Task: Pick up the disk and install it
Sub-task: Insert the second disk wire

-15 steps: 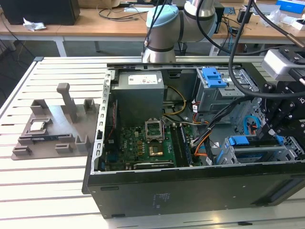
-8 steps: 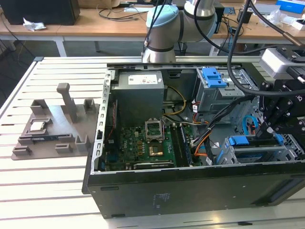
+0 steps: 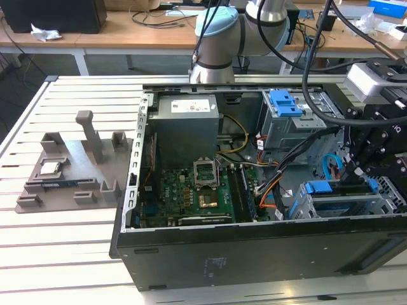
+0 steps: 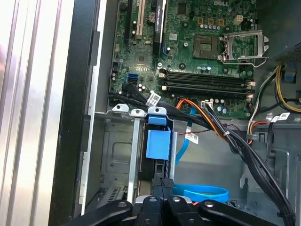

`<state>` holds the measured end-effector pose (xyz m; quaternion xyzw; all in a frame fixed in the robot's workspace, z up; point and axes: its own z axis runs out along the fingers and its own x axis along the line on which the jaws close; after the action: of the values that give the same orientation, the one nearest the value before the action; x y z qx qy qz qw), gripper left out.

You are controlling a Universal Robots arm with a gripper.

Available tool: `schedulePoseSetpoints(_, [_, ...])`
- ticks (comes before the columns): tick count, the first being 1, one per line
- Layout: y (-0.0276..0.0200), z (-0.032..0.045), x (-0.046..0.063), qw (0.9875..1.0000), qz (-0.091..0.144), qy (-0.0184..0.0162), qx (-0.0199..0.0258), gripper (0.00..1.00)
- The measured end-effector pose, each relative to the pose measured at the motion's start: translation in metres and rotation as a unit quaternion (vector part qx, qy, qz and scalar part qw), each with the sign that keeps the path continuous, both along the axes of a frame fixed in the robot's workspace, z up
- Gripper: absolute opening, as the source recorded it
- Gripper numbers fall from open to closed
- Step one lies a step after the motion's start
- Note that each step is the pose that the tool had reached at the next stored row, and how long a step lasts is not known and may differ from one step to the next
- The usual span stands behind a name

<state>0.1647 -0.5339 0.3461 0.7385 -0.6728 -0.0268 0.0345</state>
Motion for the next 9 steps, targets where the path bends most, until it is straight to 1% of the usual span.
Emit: schedulePoseSetpoints(9, [0.0000, -0.0049, 0.0006, 1.0000, 0.001, 0.0000, -0.0010, 0.10])
